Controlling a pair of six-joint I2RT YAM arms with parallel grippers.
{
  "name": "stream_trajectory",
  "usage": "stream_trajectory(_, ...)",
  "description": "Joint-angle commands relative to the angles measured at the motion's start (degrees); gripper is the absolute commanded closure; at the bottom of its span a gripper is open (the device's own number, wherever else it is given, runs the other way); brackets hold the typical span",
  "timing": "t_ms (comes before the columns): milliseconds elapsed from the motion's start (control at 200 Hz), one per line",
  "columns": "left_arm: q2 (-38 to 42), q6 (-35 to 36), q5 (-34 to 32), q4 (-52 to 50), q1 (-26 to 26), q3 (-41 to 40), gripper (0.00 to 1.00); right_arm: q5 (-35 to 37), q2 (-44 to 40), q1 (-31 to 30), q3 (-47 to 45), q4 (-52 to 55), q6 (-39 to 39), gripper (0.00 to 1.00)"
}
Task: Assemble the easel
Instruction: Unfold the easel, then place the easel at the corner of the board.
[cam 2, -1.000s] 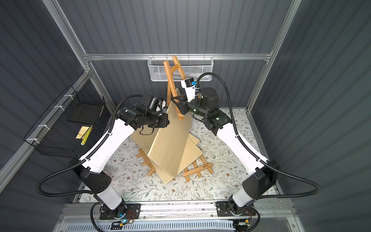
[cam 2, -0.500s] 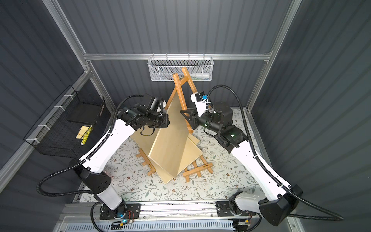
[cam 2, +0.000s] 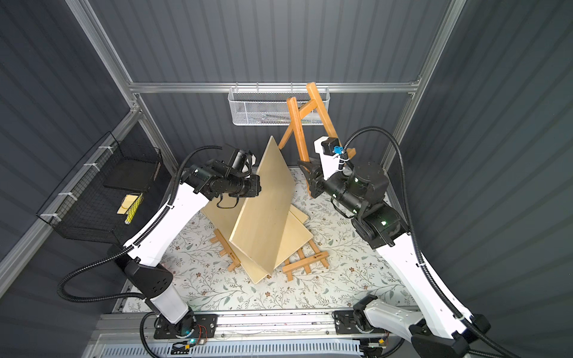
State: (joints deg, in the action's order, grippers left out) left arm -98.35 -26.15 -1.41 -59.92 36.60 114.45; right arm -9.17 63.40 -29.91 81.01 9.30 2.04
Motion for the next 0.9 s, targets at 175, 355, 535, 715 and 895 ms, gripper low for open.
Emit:
stream_trajectory(175,-1.0,1.1,-5.6,5.7,-0.4,2.2,1.00,21.2,-0.3,8.5,-15.3,-17.8,-0.6,1.00)
stream_trajectory(355,-2.4,1.6,-5.2,5.0,-0.4,3.6,1.00,22.2,5.5,18.5,-26.3,-28.1,-12.4,1.00)
stream_trajectory(535,-3.2,2.0,-4.7,4.5,-0.4,4.7,1.00,29.1,15.8,19.3,-31.4,-40.4,-12.0,1.00)
stream_trajectory(715,-3.2,2.1,-4.0,4.7,-0.4,4.6,1.00,38.8,25.4,18.9,-30.4,-44.5,-13.7,1.00)
stream_trajectory(895,-3.5,2.5,-3.3,4.4,-0.4,4.7,1.00,51.6,33.1,17.4,-27.6,-44.5,-19.3,1.00)
